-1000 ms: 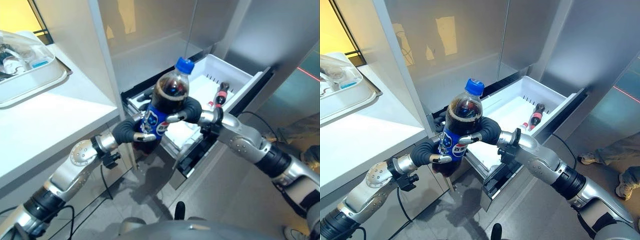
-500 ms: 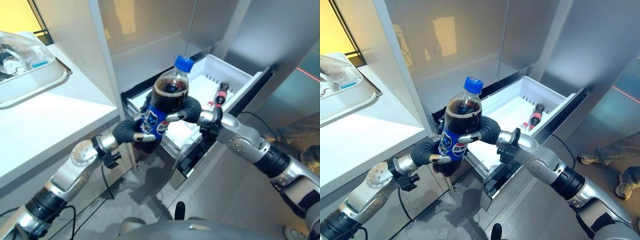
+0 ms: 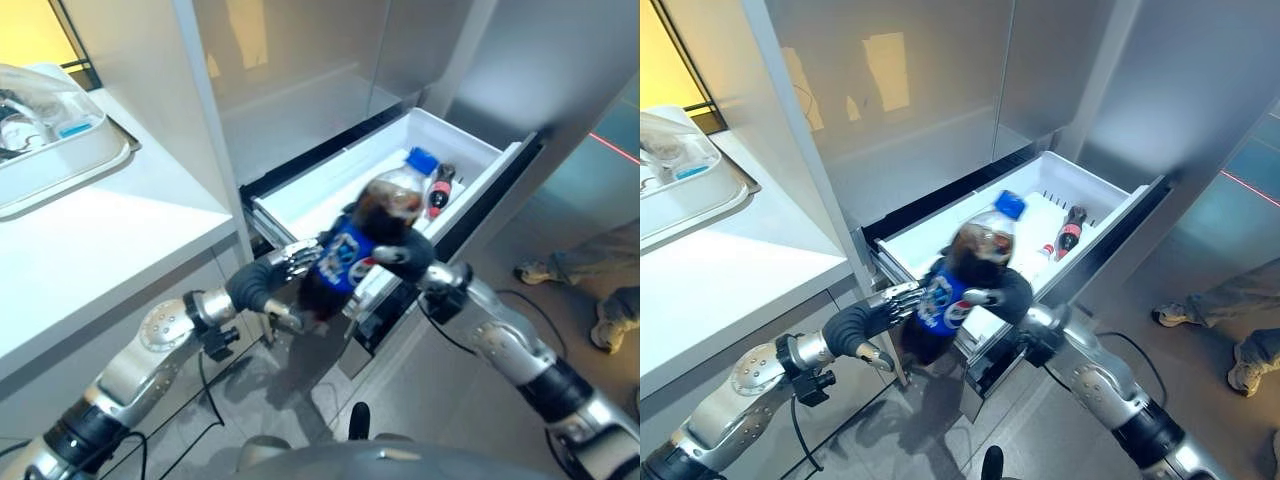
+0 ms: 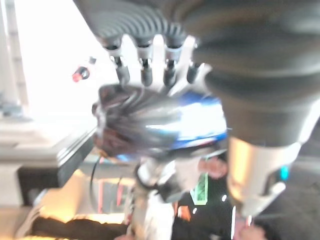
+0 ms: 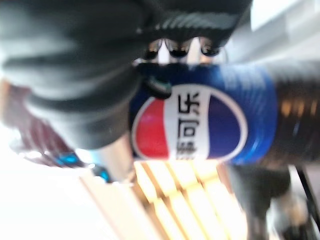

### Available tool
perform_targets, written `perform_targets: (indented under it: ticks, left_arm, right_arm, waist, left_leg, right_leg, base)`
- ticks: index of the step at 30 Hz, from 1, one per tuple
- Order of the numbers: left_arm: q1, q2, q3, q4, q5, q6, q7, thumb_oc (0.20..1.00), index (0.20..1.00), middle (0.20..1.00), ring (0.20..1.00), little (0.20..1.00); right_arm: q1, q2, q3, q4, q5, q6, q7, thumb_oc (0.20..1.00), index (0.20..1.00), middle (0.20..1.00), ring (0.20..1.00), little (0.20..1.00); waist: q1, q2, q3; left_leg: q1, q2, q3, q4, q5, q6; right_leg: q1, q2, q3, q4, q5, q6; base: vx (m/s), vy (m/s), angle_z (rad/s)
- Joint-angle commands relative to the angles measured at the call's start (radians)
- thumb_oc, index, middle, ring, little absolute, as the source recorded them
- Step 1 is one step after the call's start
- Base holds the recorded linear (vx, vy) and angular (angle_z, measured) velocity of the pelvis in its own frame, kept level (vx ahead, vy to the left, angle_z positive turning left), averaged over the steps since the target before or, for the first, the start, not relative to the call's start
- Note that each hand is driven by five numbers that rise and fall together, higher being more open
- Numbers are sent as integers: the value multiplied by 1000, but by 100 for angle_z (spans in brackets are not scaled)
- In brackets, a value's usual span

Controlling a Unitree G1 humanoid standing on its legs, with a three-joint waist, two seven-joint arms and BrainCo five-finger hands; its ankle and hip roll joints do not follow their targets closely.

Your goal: Take the drinks into the refrigerator

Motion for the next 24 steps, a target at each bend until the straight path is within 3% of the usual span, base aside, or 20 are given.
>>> perform_targets:
  ticks: [1, 6, 12, 19, 24]
  left_arm:
    - [36, 9, 45, -14, -46, -39, 0, 1000, 1000, 1000, 1000, 1000]
    - [76, -13, 99, -18, -56, -40, 8, 1000, 1000, 1000, 1000, 1000]
    - [78, -3, 101, -41, -71, -35, 8, 1000, 1000, 1000, 1000, 1000]
    - [50, 42, 34, -68, -117, -18, -13, 1000, 1000, 1000, 1000, 1000]
    - [8, 97, -20, -80, -160, -6, -31, 1000, 1000, 1000, 1000, 1000]
  right_arm:
    - [-54, 9, -176, -89, 47, -154, -8, 200, 200, 200, 200, 200]
    - [-28, -3, -281, -33, -35, -192, -65, 200, 200, 200, 200, 200]
    - [-83, -44, -303, 50, -81, -218, -117, 200, 200, 200, 200, 200]
    - [-277, -160, -203, 182, -164, -224, -165, 200, 200, 200, 200, 200]
    - [-513, -251, -51, 328, -240, -223, -217, 200, 200, 200, 200, 200]
  waist:
    - [-17, -6, -20]
    - [-22, -8, -20]
    - [-17, -9, -17]
    - [-1, -14, -1]
    - [13, -13, 28]
  left_leg:
    - [-53, -22, -68, 1, -28, 59]
    - [-52, -23, -66, 1, -30, 59]
    - [-52, -23, -63, 1, -30, 58]
    - [-60, -22, -65, 1, -24, 57]
    - [-83, -18, -64, 1, -9, 52]
  right_leg:
    - [73, -64, -33, 104, -136, 100]
    - [73, -63, -32, 105, -135, 99]
    - [74, -61, -29, 103, -134, 99]
    - [59, -58, -27, 110, -131, 97]
    - [34, -52, -29, 117, -128, 96]
  base:
    - [0, 0, 0]
    - [0, 0, 0]
    - [0, 0, 0]
    - [0, 0, 0]
    - [-45, -10, -1]
